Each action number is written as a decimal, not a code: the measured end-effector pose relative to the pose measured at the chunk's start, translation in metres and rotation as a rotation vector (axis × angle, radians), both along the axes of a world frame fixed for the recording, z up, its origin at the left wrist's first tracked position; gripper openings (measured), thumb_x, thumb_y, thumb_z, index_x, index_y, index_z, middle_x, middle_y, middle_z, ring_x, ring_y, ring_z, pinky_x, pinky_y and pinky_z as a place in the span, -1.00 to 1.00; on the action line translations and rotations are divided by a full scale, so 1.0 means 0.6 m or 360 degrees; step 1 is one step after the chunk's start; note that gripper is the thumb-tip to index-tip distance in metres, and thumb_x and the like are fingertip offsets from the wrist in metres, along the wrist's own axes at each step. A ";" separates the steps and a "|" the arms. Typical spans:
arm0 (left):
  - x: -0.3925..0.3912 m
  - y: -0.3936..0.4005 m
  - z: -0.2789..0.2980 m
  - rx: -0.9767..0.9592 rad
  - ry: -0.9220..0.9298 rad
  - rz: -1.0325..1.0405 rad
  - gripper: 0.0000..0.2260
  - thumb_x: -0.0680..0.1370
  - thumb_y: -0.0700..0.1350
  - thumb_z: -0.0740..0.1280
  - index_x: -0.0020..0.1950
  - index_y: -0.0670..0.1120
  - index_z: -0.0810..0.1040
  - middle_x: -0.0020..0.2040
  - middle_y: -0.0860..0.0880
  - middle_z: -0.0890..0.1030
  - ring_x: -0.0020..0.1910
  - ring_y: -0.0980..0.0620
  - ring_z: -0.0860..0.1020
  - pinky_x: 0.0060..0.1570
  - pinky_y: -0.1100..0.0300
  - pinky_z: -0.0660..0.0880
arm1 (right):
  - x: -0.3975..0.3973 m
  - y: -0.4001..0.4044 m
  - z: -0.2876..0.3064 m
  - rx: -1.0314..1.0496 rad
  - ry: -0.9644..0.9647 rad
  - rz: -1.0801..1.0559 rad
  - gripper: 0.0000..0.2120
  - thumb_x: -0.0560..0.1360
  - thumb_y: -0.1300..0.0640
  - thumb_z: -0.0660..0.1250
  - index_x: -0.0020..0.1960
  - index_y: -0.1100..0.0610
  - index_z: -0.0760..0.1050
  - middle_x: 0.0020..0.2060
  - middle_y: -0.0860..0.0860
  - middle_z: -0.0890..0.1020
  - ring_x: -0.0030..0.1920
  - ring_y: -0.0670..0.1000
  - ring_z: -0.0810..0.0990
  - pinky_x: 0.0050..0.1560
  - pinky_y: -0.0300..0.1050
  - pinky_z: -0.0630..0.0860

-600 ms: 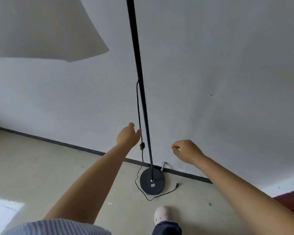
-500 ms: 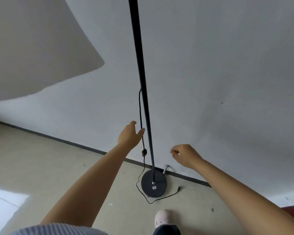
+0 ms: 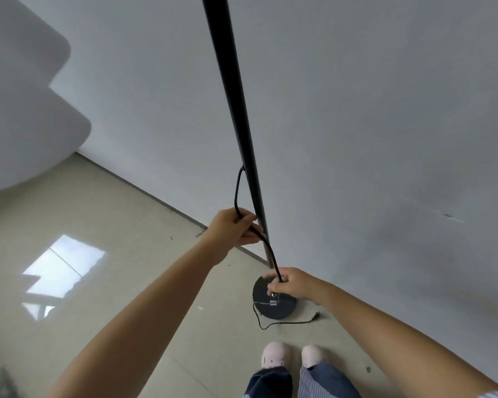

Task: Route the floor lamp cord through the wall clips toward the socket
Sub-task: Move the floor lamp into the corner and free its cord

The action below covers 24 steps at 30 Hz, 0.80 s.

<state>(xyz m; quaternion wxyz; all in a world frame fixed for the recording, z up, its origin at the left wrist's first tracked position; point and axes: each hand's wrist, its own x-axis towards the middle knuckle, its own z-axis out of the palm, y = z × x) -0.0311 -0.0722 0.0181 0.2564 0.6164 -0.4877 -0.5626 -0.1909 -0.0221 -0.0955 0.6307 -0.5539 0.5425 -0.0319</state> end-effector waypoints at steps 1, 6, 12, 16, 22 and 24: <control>-0.004 0.004 0.006 0.0012 -0.0004 0.0030 -0.77 0.59 -0.31 0.18 -0.26 -0.15 0.45 -0.56 0.03 0.65 -0.55 0.19 0.62 -0.50 0.41 0.58 | -0.008 -0.003 -0.003 -0.0017 0.0051 0.0016 -0.86 0.50 0.07 0.20 -0.14 0.03 0.53 -0.29 0.02 0.61 -0.06 0.02 0.55 0.10 -0.13 0.41; -0.020 0.015 0.050 -0.0448 -0.0505 -0.0057 -0.86 0.51 -0.19 0.33 0.06 -0.09 0.49 -0.09 0.03 0.52 -0.21 0.09 0.53 -0.24 0.25 0.50 | -0.073 -0.027 -0.006 -0.0283 0.0461 0.0150 -0.63 0.56 -0.01 0.02 -0.23 0.18 0.42 -0.34 0.01 0.50 -0.27 0.00 0.44 -0.19 -0.13 0.40; -0.063 0.009 0.144 -0.1225 -0.0763 0.0366 -0.91 0.58 -0.11 0.21 -0.07 -0.08 0.31 -0.32 -0.07 0.60 -0.37 -0.07 0.55 -0.32 0.05 0.51 | -0.079 -0.072 0.045 -0.0460 0.0376 0.0315 -0.72 0.51 -0.16 0.07 -0.21 -0.01 0.42 -0.26 -0.01 0.55 -0.24 -0.02 0.51 -0.24 -0.19 0.40; -0.064 0.000 0.164 -0.1065 -0.1007 0.0251 -0.86 0.60 -0.08 0.15 -0.09 -0.09 0.22 -0.16 -0.26 0.68 -0.17 -0.25 0.61 -0.12 -0.13 0.56 | -0.031 -0.112 0.081 -0.0746 0.0179 0.0288 -0.54 0.46 -0.13 0.21 0.28 0.06 0.34 -0.22 -0.11 0.48 -0.19 -0.09 0.43 -0.08 -0.16 0.33; -0.019 0.017 0.169 -0.0925 -0.1067 0.0321 -0.86 0.60 -0.09 0.15 -0.06 -0.14 0.26 -0.13 -0.21 0.69 -0.15 -0.22 0.61 -0.11 -0.11 0.56 | 0.064 -0.141 0.085 -0.0824 0.0183 0.0429 -0.80 0.40 0.08 0.31 -0.36 0.14 0.46 -0.43 -0.04 0.43 -0.31 0.04 0.43 -0.36 -0.18 0.30; 0.009 0.027 0.168 -0.0899 -0.1055 0.0430 -0.85 0.60 -0.10 0.14 0.02 -0.20 0.31 -0.11 -0.15 0.69 -0.16 -0.16 0.61 -0.11 -0.02 0.56 | 0.092 -0.139 0.076 -0.0921 0.0190 0.0550 -0.71 0.40 0.14 0.28 -0.45 0.11 0.29 -0.43 -0.07 0.32 -0.32 0.04 0.38 -0.40 -0.23 0.24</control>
